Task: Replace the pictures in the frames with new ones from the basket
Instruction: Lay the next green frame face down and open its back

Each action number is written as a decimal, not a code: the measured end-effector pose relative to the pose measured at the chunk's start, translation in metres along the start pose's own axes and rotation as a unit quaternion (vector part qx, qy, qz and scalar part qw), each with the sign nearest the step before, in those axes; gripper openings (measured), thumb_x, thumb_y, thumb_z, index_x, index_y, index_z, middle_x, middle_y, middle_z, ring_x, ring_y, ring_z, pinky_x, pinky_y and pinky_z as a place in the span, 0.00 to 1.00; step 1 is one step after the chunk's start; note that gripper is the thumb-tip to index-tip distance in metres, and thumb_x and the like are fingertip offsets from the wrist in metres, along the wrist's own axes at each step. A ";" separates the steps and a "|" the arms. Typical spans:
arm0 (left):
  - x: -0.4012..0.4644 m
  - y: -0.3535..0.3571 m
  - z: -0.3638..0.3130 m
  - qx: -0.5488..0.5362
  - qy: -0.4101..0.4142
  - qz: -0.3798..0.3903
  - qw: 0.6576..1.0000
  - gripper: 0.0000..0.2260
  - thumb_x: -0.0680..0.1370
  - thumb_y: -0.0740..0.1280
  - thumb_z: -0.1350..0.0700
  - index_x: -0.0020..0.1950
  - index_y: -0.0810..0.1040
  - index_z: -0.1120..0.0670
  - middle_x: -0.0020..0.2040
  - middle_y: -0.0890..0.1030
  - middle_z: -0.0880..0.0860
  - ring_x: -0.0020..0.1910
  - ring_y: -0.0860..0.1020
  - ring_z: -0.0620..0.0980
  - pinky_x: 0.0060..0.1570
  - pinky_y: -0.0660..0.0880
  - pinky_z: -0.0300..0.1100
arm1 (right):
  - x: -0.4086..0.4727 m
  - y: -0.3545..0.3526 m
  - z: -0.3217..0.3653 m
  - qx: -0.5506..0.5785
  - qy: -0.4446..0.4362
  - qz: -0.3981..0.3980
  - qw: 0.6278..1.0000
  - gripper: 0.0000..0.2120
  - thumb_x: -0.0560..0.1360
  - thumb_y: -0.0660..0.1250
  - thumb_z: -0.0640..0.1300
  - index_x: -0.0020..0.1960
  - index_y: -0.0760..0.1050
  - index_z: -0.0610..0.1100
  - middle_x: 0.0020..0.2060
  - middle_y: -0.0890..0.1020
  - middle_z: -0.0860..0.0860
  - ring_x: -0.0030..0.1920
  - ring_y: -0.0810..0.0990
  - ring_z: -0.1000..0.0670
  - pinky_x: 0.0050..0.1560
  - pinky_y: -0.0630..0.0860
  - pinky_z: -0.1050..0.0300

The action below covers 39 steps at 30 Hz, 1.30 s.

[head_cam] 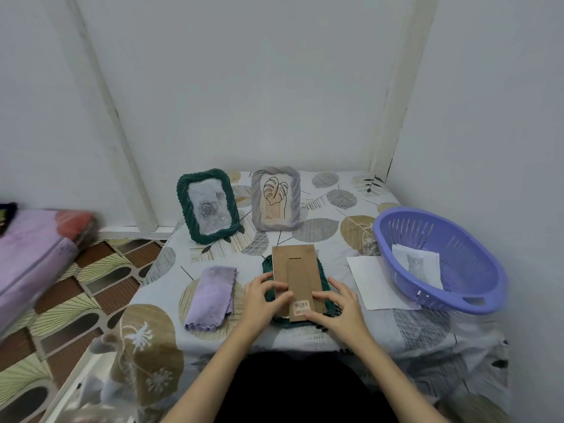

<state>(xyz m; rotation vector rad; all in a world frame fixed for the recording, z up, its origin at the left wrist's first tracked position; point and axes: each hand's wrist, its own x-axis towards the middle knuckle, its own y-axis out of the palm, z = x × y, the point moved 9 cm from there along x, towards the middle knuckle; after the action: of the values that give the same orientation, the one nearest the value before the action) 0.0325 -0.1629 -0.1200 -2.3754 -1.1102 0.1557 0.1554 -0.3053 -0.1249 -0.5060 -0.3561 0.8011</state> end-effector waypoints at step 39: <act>0.041 -0.011 0.023 -0.121 -0.156 -0.018 0.980 0.06 0.74 0.68 0.63 0.48 0.74 0.60 0.35 0.76 0.50 0.34 0.74 0.44 0.25 0.72 0.32 | 0.032 -0.018 -0.016 -0.011 0.152 -0.025 0.988 0.17 0.69 0.72 0.41 0.57 0.76 0.43 0.33 0.74 0.53 0.42 0.75 0.50 0.47 0.71 0.59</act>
<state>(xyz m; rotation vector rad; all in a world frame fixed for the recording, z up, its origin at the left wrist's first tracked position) 0.0444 -0.1173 -0.1297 -2.6068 -1.3837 0.4153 0.1944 -0.2967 -0.1240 -0.6273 -0.0950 0.6590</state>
